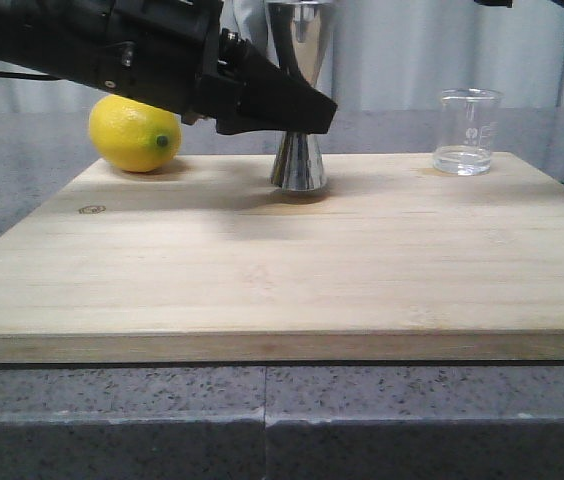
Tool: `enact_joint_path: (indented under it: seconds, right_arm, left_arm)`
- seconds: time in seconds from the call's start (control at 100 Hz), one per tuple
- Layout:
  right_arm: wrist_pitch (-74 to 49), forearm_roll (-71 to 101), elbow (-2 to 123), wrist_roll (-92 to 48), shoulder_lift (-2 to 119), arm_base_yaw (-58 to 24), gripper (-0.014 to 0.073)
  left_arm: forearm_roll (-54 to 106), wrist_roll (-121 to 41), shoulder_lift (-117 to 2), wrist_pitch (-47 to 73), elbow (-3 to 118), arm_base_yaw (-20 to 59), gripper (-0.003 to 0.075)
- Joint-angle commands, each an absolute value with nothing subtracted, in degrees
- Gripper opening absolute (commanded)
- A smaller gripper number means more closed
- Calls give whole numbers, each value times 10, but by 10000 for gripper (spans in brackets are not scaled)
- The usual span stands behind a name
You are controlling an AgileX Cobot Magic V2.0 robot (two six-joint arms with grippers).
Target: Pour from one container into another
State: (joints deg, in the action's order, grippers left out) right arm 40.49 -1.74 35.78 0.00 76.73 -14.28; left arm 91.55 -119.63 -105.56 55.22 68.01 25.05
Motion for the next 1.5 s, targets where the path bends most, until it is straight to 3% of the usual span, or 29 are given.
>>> enact_joint_path:
  seconds: [0.0,0.81,0.88,1.12,1.49]
  right_arm:
    - [449,-22,373,-6,747,-138,543]
    - [454,-23,373,-6,747,-138,542]
    - [454,-23,373,-6,747,-138,542]
    - [454,-23,373,-6,747,-138,543]
    - [439,-23,373,-6,747,-138,542]
  left_arm:
    - [958,-1203,-1030,577,696,254,104]
    - [959,-1203,-1045,579,696,254,113]
    - [959,-1203,-1045,579,696,254,155]
    - [959,-1203,-1045,585,696,254,427]
    - [940,-1181,-1026,570,696,254,527]
